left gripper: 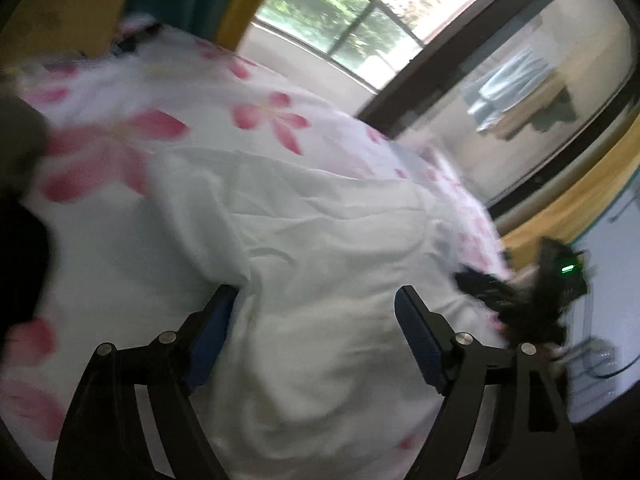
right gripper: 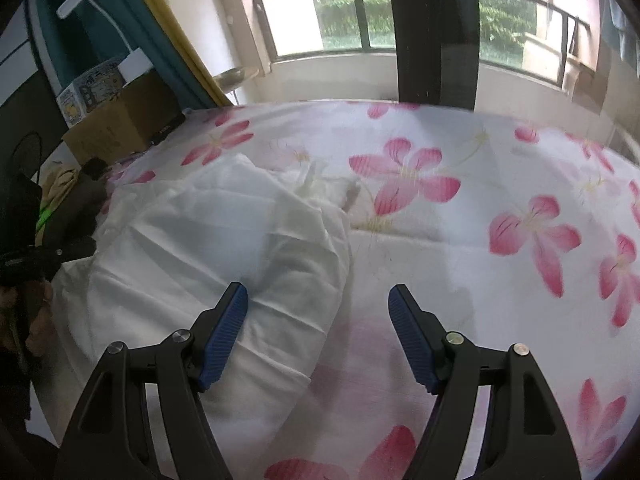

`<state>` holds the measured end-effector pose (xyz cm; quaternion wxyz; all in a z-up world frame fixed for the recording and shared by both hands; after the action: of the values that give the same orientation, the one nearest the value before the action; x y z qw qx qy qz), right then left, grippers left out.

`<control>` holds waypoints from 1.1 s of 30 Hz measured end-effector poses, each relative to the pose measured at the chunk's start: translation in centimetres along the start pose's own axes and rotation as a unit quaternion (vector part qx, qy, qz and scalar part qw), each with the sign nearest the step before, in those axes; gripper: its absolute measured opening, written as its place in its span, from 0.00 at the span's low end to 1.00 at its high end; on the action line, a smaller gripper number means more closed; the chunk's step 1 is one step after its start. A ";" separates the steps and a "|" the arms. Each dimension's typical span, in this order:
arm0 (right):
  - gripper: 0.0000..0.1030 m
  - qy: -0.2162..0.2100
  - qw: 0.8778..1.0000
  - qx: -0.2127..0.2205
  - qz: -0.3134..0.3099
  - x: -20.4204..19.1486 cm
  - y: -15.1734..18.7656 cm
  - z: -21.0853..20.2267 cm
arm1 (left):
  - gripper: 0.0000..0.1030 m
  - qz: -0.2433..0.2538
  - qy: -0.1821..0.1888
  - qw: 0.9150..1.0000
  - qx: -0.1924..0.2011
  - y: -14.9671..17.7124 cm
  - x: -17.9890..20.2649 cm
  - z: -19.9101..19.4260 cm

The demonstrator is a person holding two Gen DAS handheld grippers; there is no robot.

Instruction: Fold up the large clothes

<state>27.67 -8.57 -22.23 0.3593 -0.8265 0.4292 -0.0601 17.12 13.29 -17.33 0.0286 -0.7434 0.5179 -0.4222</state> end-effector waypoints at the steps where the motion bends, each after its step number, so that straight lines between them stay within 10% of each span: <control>1: 0.71 -0.001 1.000 -0.001 0.002 0.0 0.1 0.2 | 0.80 -0.004 0.013 1.000 -0.004 0.1 0.5 0.4; 8: 0.71 -0.007 1.000 -0.005 0.015 0.0 0.5 1.2 | 0.82 0.027 0.028 0.999 -0.024 0.7 4.3 3.2; 19: 0.71 -0.046 0.999 0.006 0.018 -2.4 0.4 1.7 | 0.87 0.137 -0.064 0.989 -0.008 1.3 6.6 5.2; 29: 0.25 -0.079 0.996 0.026 0.028 -4.3 0.0 0.9 | 0.33 0.131 -0.066 0.989 0.020 0.5 6.2 4.2; 33: 0.18 -0.071 0.996 0.047 -0.004 -6.1 -1.2 -0.5 | 0.28 0.122 -0.059 0.990 0.034 0.2 6.4 3.0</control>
<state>24.47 -3.78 -19.79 0.4275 -0.8123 0.3962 -0.0224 19.59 6.97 -15.52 0.1356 -0.6972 0.5872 -0.3882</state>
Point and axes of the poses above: each gripper's, at about its wrist camera, not at the fingertips, and z roughly the way its jaws point, x to its right, y to its underside, the point moved 10 cm from there along z, roughly the way its jaws point, and after that the axes turned 2 degrees about -y, right-handed, at the moved point
